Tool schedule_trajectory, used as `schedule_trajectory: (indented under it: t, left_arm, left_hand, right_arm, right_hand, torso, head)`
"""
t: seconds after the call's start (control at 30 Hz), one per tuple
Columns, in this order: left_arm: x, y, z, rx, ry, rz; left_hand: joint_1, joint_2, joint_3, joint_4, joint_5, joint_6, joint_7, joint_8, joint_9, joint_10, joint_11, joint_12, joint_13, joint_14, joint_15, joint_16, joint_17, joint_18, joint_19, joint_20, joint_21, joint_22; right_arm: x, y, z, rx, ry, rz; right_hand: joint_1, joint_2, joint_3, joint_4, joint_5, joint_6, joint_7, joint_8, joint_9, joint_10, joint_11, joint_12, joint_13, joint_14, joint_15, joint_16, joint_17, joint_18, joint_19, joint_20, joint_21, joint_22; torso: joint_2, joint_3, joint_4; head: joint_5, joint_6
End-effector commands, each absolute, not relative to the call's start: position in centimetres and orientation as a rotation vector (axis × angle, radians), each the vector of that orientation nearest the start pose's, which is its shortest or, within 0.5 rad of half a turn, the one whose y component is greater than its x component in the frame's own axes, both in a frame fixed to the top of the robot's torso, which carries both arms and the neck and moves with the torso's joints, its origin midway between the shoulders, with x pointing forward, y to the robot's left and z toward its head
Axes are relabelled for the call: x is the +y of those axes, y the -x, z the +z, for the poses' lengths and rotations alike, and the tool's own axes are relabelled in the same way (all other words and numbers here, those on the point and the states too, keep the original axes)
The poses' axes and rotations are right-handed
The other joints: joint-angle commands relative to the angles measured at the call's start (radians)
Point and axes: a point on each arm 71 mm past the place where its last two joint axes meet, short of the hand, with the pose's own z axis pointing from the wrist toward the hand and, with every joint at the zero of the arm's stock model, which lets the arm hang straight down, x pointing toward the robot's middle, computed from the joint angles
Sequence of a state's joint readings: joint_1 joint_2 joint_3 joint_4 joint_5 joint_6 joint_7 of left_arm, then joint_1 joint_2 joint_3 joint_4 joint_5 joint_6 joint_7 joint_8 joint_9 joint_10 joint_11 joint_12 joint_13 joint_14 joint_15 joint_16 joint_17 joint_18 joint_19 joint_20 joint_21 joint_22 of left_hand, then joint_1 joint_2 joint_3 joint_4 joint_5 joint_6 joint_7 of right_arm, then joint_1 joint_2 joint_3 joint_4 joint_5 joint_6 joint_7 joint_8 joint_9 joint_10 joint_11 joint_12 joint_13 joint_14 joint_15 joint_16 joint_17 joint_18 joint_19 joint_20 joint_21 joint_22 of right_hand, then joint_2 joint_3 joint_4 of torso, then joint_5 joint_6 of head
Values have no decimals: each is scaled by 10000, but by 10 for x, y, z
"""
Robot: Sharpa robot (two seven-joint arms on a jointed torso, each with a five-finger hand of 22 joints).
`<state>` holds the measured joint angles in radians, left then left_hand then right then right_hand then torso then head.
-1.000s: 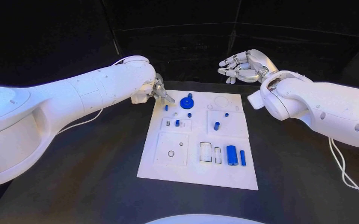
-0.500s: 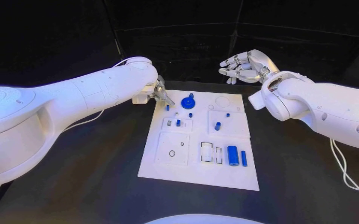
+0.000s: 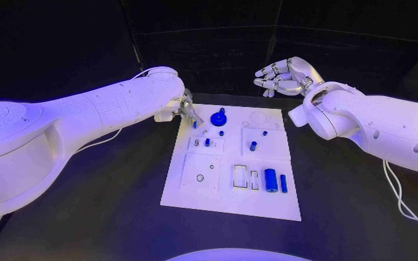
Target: Assemble the parts on the task board
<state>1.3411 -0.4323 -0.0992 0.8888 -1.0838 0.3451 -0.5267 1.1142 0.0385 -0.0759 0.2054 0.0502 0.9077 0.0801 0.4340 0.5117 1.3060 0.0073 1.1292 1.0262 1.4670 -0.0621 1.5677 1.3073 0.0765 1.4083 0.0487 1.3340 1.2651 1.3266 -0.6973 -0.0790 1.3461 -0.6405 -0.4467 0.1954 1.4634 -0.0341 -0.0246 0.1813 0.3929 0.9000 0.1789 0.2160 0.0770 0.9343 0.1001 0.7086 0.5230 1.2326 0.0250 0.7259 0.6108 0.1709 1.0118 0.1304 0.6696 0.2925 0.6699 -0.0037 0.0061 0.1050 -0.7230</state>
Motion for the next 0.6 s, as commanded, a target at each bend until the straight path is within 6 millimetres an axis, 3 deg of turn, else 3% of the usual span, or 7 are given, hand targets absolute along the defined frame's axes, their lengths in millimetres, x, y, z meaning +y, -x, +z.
schedule_trajectory:
  t: [0.03,0.6]
  left_arm:
    - [193,-587,-201,23648,1637,-1372]
    - [191,-587,-201,23603,1598,-1583]
  left_hand:
    - [67,17,10,-63,-16,83,11,-21,-12,56,-25,39,-10,1038,31,31,2635,-13,54,17,55,3]
    - [359,237,8,-240,-15,151,2,14,-122,51,-33,47,-29,1038,26,31,2635,-16,56,14,61,28]
  right_arm:
    - [-182,-536,-133,14755,-4541,11336]
    - [-181,-537,-133,14804,-4546,11337]
  right_hand:
    - [-6,3,-34,35,19,-67,0,30,3,-66,-29,42,-10,-58,10,50,13,107,21,48,-52,-8]
    - [-6,3,-34,35,19,-67,0,30,3,-66,-29,42,-10,-58,10,50,13,107,21,48,-52,-8]
  torso:
    - [2,3,6]
    - [1,0,3]
  head:
    - [-8,-11]
    - [-22,-35]
